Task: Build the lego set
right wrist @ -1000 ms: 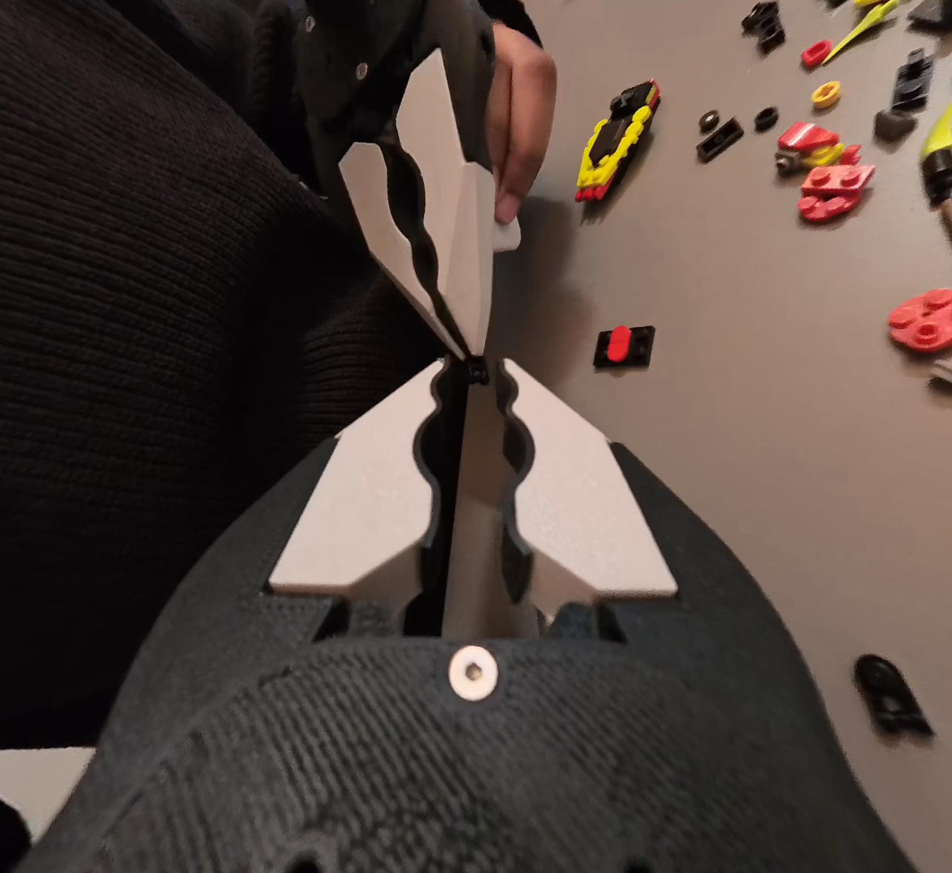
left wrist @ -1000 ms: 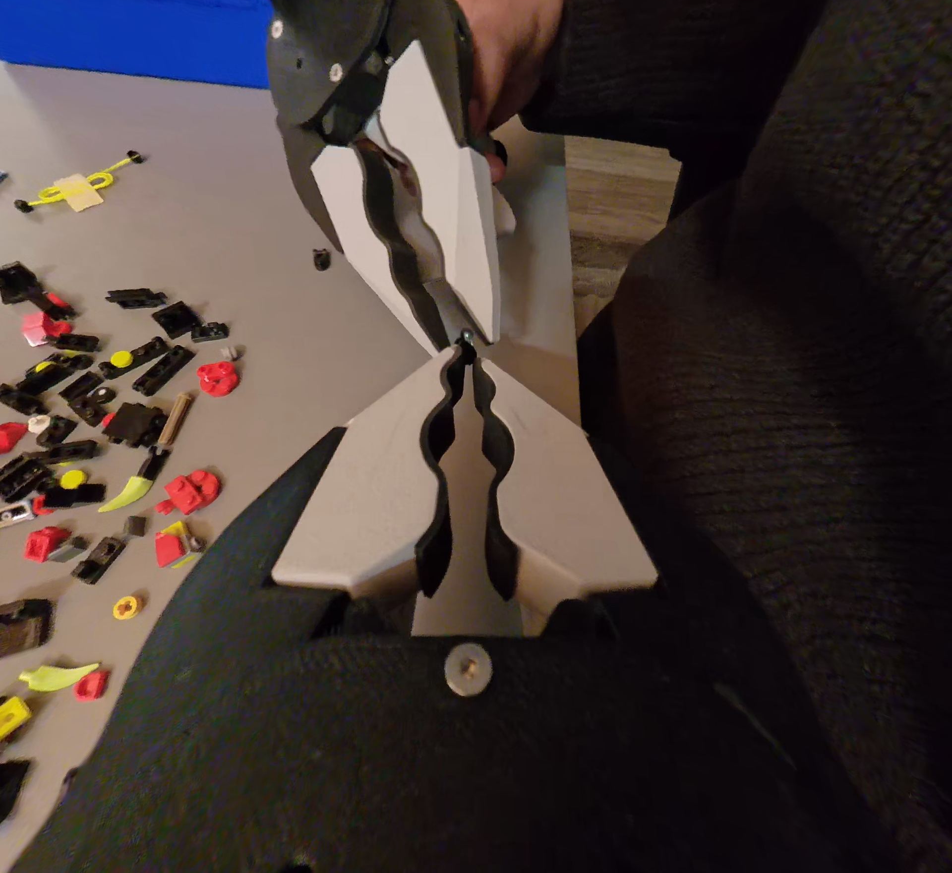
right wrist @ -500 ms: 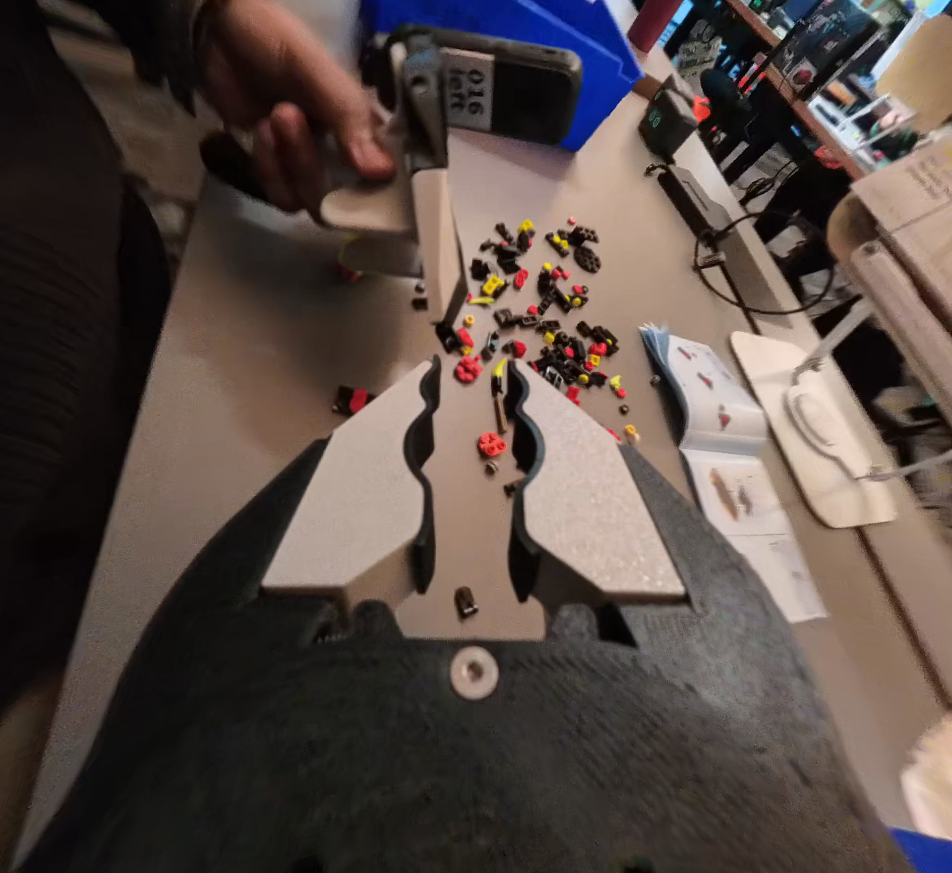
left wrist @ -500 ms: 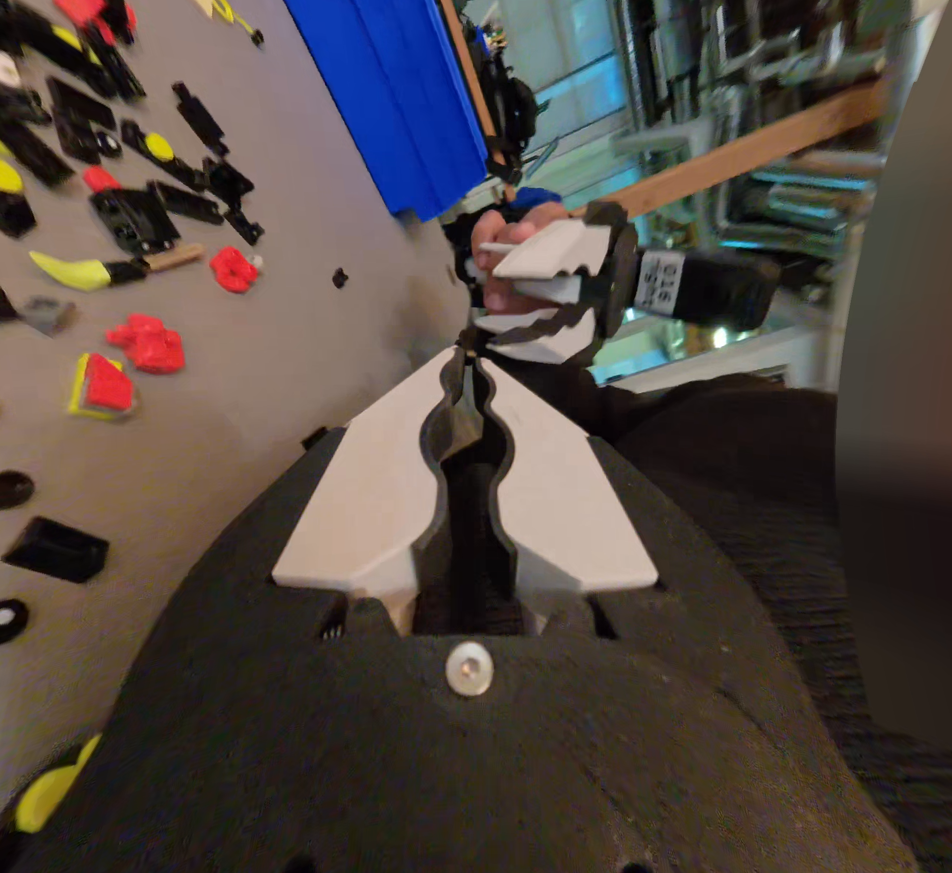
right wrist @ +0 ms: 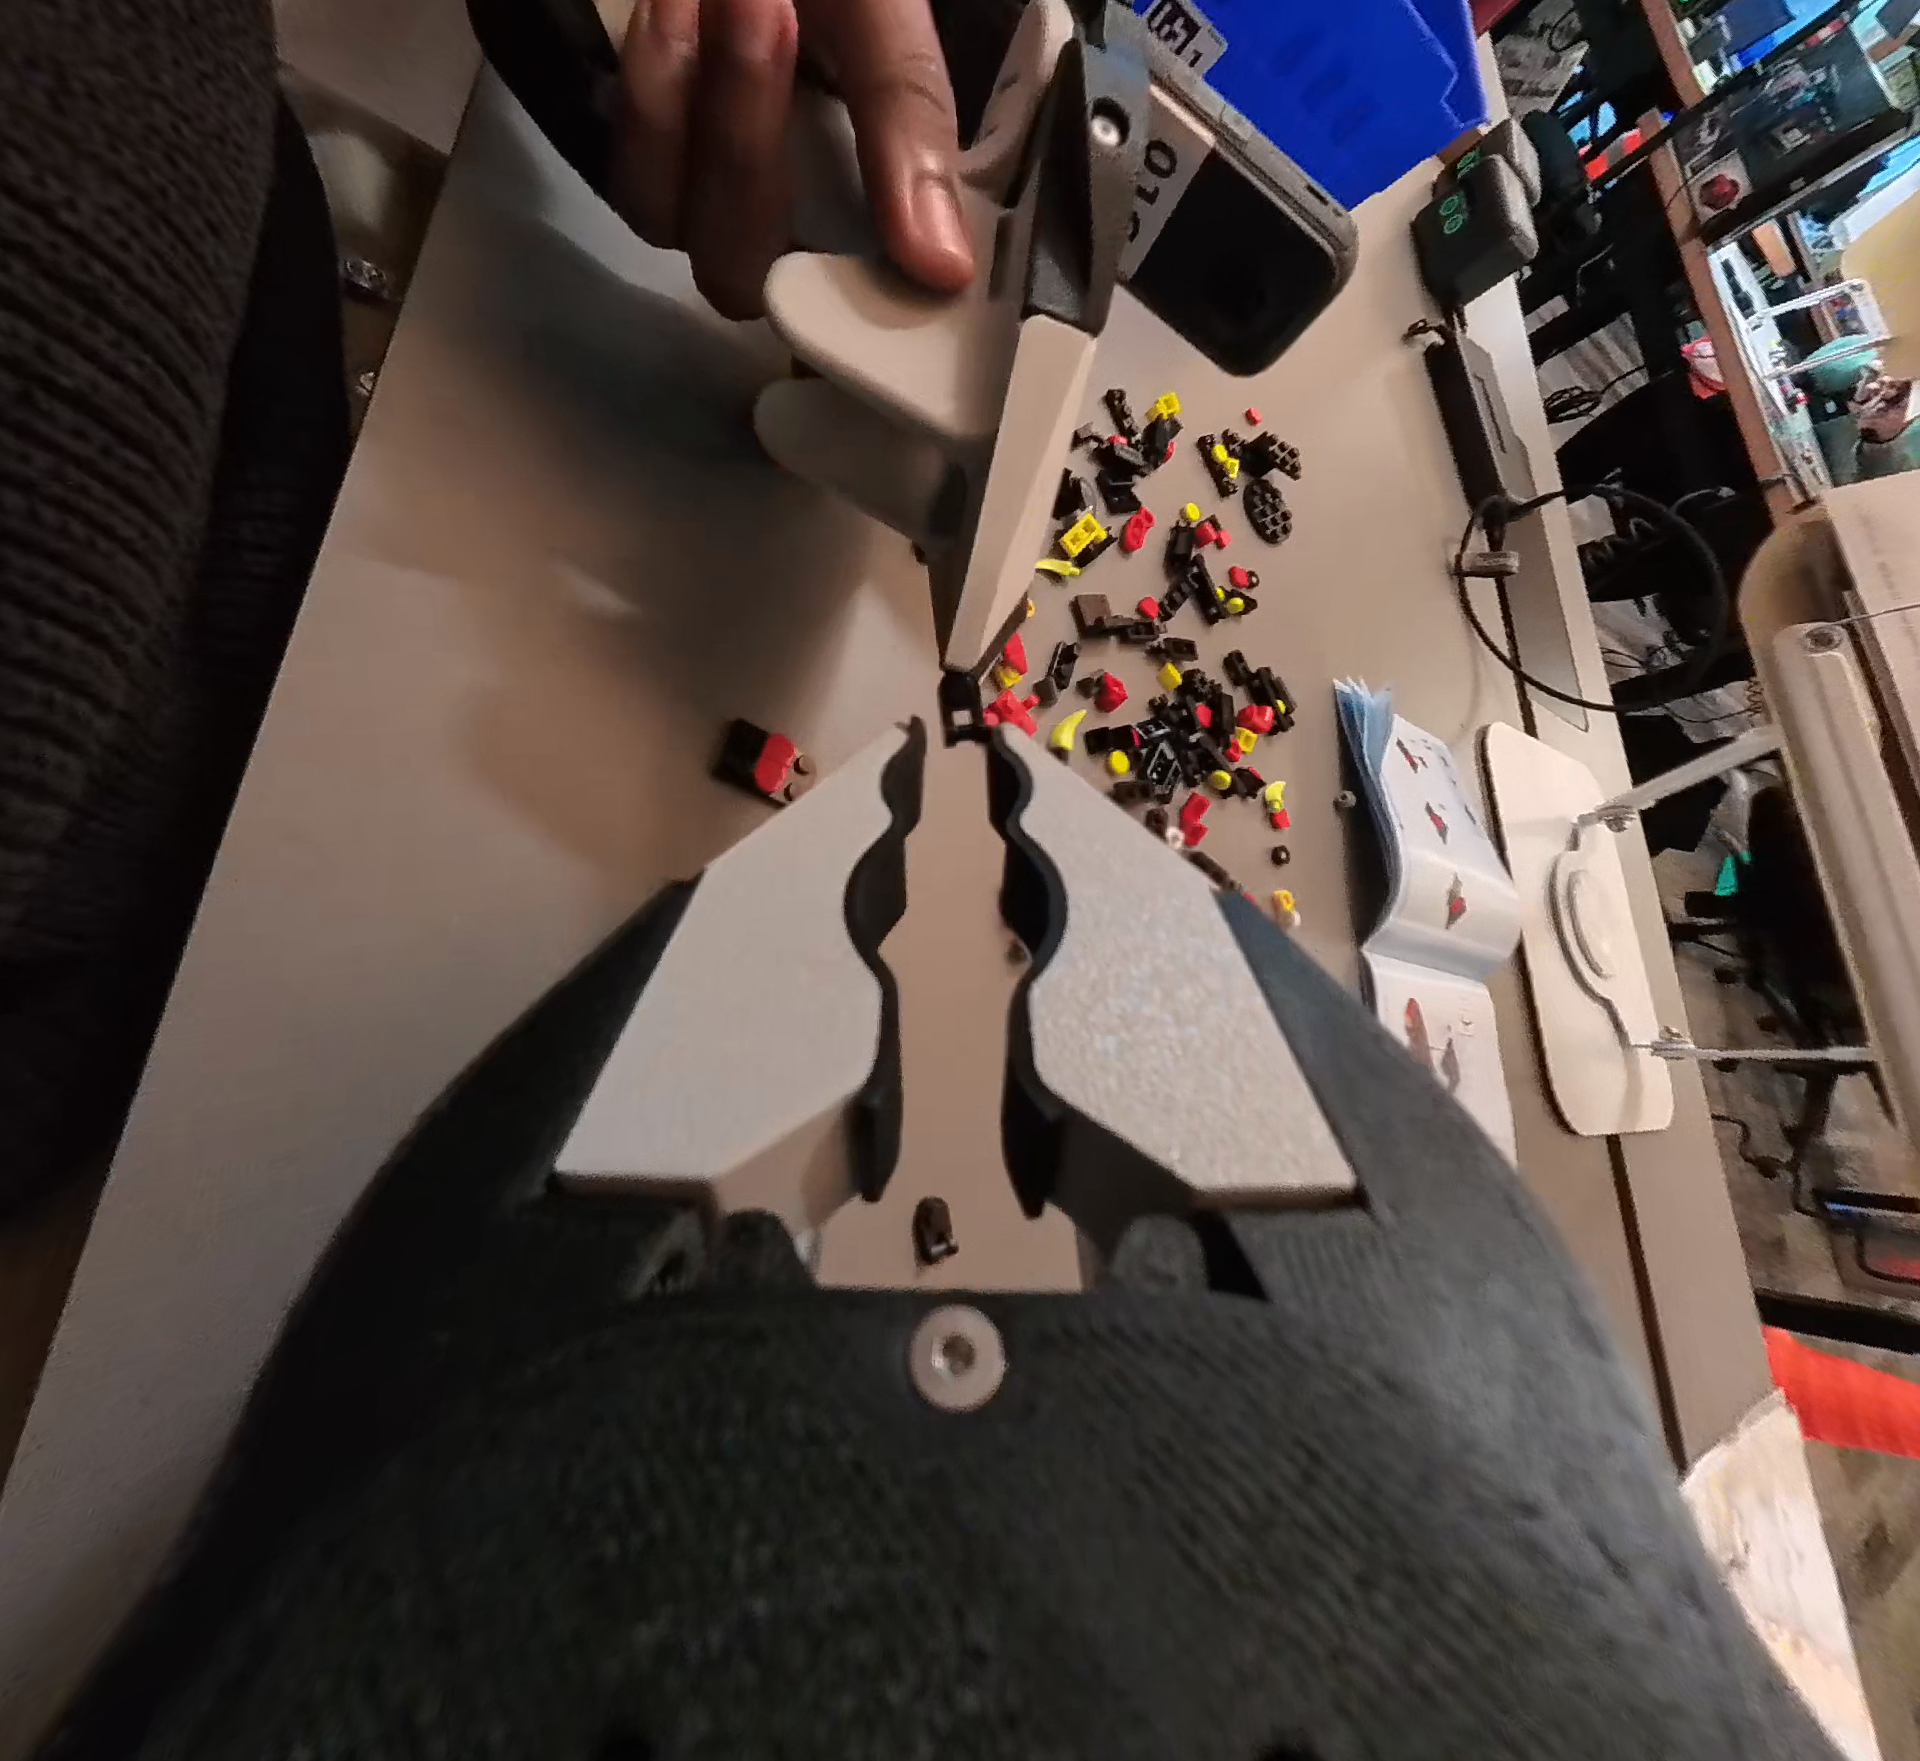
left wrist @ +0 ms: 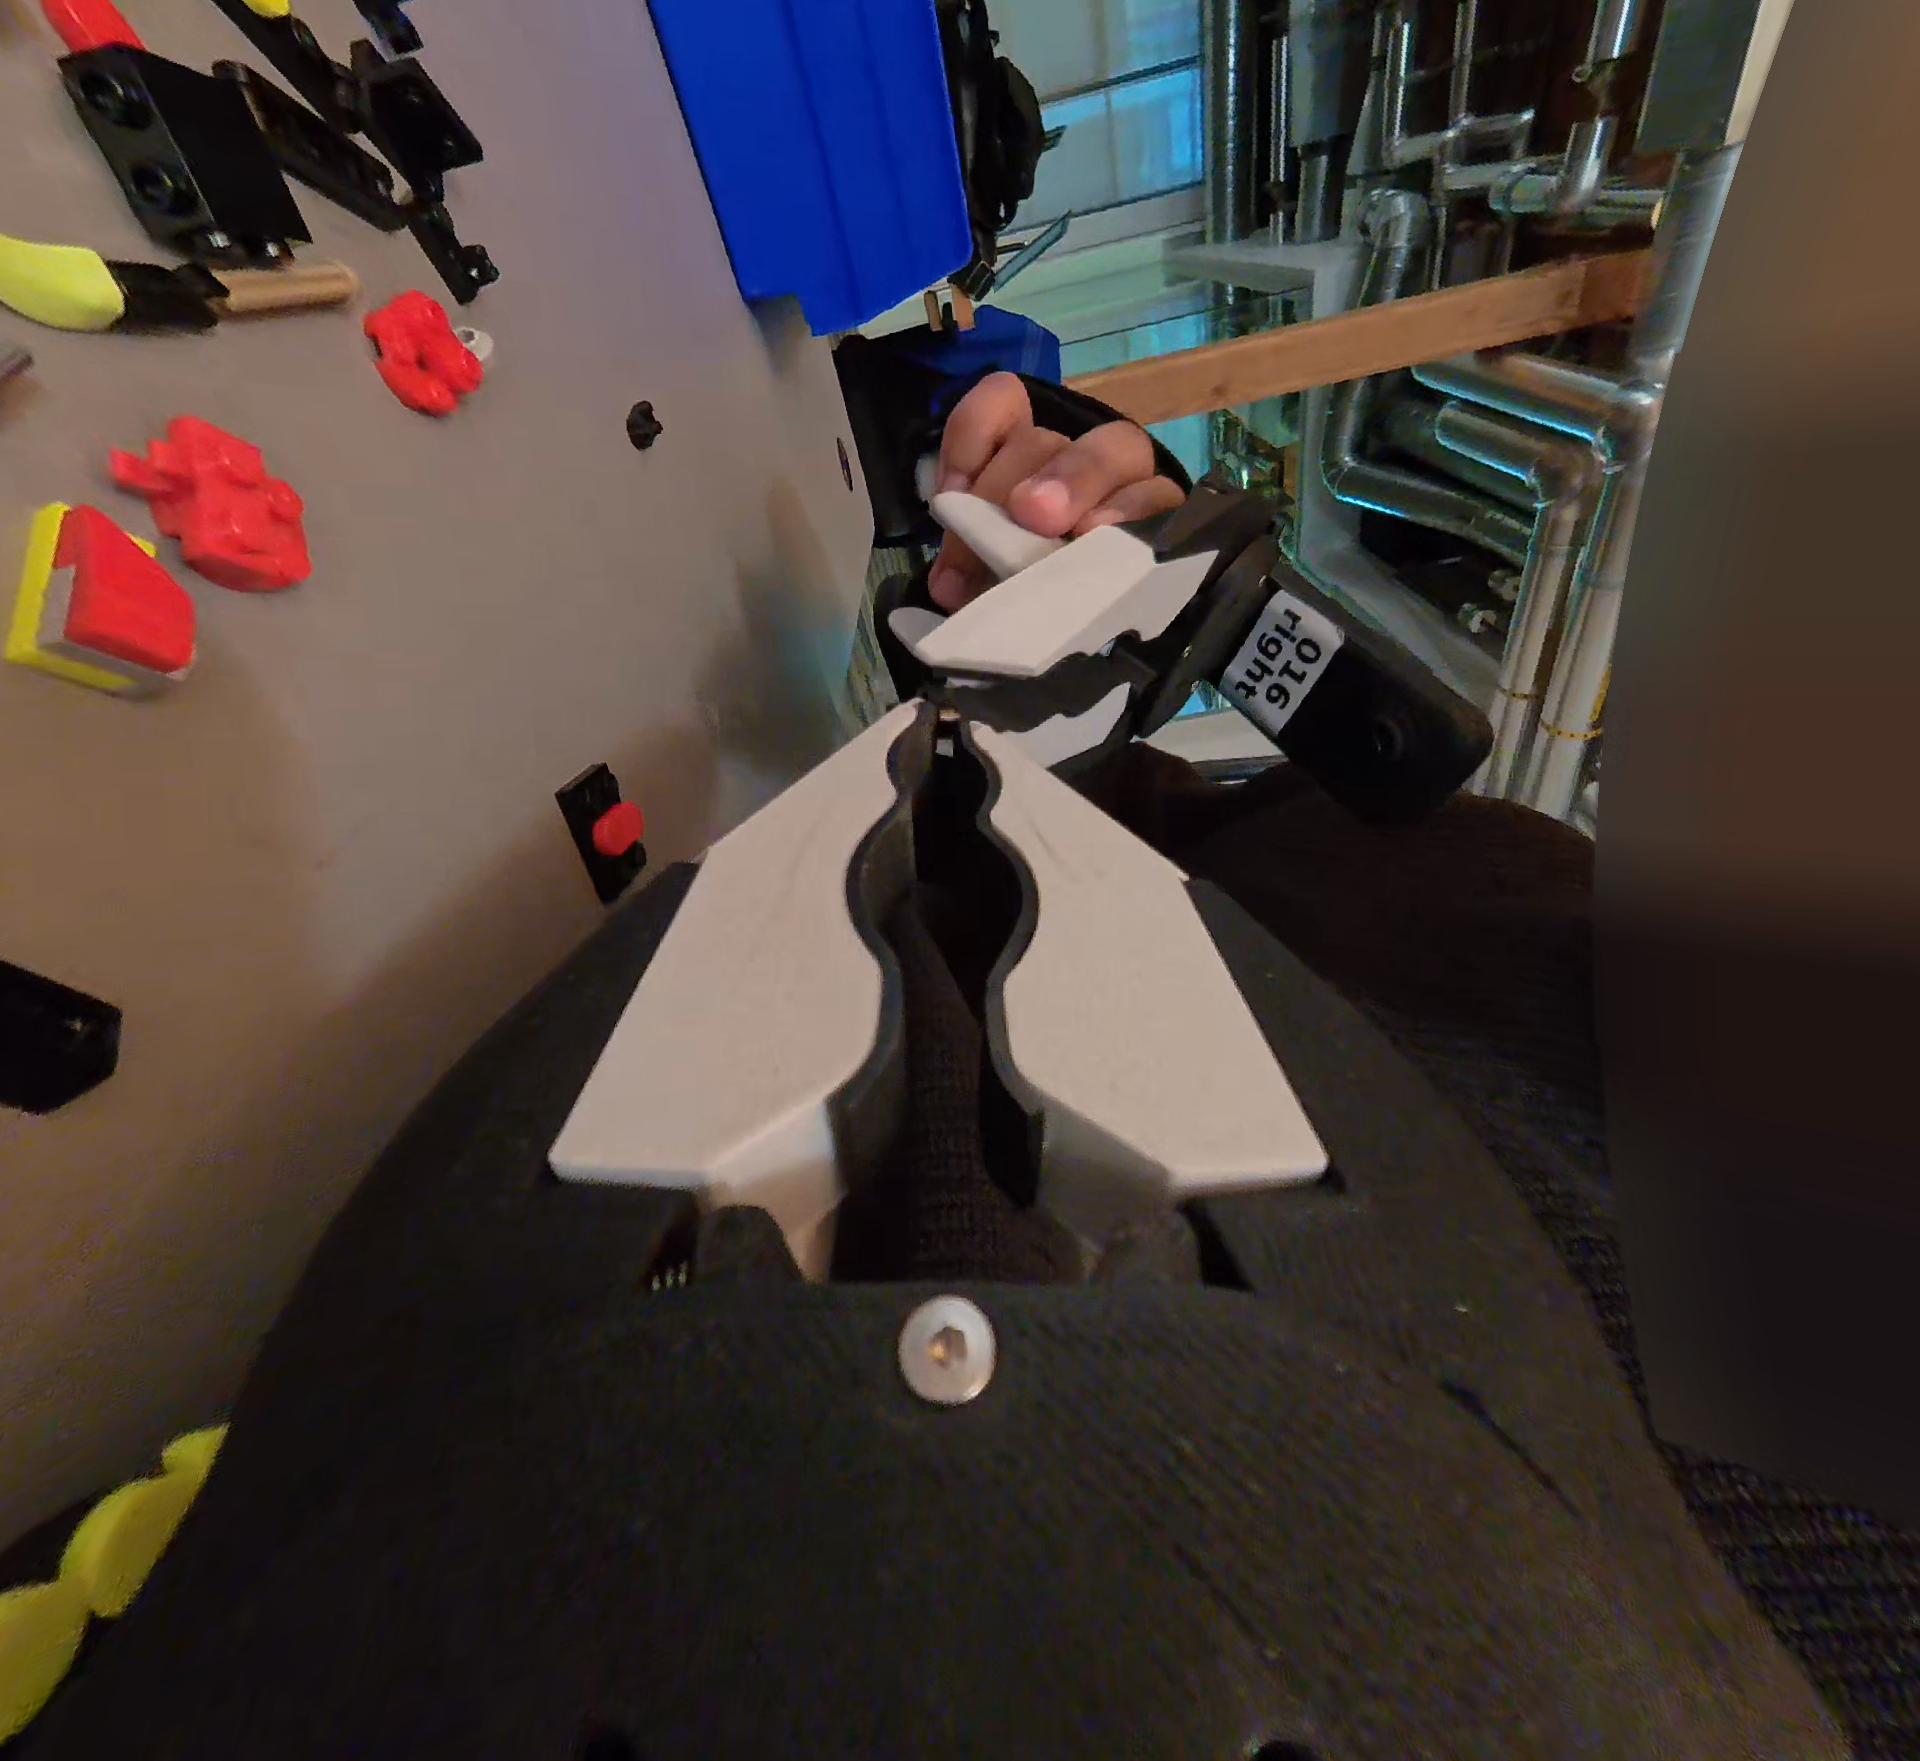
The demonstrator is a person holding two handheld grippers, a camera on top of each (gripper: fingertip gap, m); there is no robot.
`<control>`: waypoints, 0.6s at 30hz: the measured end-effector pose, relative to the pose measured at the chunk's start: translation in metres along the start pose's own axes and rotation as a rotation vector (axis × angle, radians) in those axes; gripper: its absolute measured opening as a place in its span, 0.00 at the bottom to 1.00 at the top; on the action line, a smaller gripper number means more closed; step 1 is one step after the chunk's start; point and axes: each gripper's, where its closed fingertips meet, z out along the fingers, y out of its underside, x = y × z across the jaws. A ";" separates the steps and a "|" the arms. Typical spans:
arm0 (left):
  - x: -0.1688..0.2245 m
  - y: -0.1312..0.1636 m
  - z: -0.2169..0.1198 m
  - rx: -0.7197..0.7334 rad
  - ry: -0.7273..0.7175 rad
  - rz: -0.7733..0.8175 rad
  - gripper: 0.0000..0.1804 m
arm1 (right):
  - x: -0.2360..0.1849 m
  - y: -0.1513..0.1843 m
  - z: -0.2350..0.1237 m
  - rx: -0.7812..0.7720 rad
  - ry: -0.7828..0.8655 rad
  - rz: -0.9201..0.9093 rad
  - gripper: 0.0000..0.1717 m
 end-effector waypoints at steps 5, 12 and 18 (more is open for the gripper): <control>0.000 0.001 0.000 -0.006 0.005 -0.002 0.01 | 0.000 -0.001 -0.001 0.011 -0.008 0.035 0.04; -0.004 -0.006 -0.006 0.009 -0.107 0.177 0.08 | 0.006 0.025 0.003 -0.064 -0.040 0.233 0.04; -0.018 0.009 -0.004 -0.114 -0.281 0.399 0.05 | -0.018 0.074 0.015 -0.278 -0.206 0.541 0.04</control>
